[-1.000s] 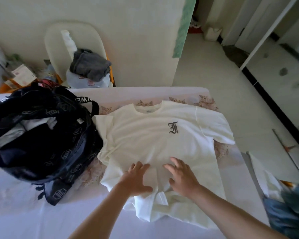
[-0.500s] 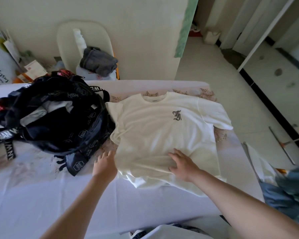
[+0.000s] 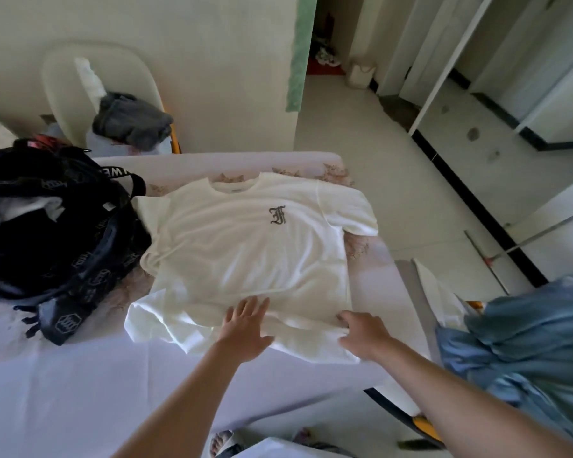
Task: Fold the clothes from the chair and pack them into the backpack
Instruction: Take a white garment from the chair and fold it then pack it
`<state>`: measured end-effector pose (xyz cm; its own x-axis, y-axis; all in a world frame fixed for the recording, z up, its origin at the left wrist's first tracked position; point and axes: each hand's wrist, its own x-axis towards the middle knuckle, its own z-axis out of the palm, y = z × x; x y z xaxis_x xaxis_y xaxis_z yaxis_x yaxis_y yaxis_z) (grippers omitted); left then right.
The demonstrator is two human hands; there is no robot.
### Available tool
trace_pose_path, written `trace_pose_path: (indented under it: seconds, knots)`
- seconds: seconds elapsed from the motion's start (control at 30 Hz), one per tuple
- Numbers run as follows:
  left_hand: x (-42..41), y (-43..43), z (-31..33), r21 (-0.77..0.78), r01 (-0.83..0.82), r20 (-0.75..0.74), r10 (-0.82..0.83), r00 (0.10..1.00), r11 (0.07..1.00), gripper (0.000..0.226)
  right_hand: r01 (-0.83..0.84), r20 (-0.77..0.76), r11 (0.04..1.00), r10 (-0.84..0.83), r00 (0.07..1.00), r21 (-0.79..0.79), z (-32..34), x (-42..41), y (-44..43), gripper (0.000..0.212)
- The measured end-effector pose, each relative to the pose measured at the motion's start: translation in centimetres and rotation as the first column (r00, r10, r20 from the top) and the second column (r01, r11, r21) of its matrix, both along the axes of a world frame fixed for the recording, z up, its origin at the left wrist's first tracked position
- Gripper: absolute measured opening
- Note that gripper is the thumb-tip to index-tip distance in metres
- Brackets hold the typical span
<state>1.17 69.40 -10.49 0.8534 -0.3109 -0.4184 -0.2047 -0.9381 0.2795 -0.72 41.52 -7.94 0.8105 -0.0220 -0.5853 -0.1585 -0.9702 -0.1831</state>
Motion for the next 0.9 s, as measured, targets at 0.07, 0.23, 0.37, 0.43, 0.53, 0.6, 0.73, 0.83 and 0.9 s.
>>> trace_pose_path:
  seconds: [0.07,0.23,0.37,0.43,0.53,0.6,0.73,0.83,0.9]
  knots:
    - [-0.4,-1.4,0.0,0.022,-0.039,0.019,0.038,0.999,0.999,0.088,-0.019,0.035,1.000,0.019,0.999,-0.005,-0.2,0.2,-0.7,0.029]
    - [0.4,-4.9,2.1,-0.102,0.005,0.130,0.009,0.991,0.995,0.089,0.027,0.166,0.928,-0.095,0.982,0.371,0.4,0.8,-1.8,0.009]
    - [1.7,-7.4,4.4,-0.237,-0.004,0.064,0.020,0.998,0.971,0.083,-0.037,0.289,0.873,-0.121,0.949,0.487,3.3,2.2,-1.9,0.012]
    - [2.7,-7.7,5.4,-0.236,-0.022,0.076,0.041,0.996,0.972,0.070,-0.051,0.339,0.867,-0.139,0.930,0.496,4.6,3.8,-1.9,0.017]
    - [4.2,-6.8,6.1,-0.138,-0.017,0.094,0.030,0.995,0.990,0.054,-0.050,0.381,0.881,-0.151,0.912,0.470,6.0,6.8,-1.8,0.018]
    - [5.0,-5.1,5.8,-0.116,-0.072,0.017,0.075,0.997,0.991,0.050,-0.060,0.417,0.896,-0.145,0.897,0.441,6.6,8.8,-1.7,0.021]
    - [7.8,-1.8,5.8,-0.175,-0.198,-0.091,0.184,0.979,0.964,0.020,-0.080,0.489,0.944,-0.092,0.867,0.319,7.2,12.7,-1.3,0.032]
    - [12.0,-1.1,7.6,-0.251,-0.238,-0.047,0.233,0.971,0.938,0.014,-0.030,0.491,0.965,-0.105,0.865,0.259,7.6,16.4,-0.9,0.047]
    - [15.8,-0.9,9.1,-0.236,-0.216,0.055,0.235,0.970,0.947,0.018,0.057,0.487,0.957,-0.195,0.851,0.284,8.0,19.5,-0.5,0.049]
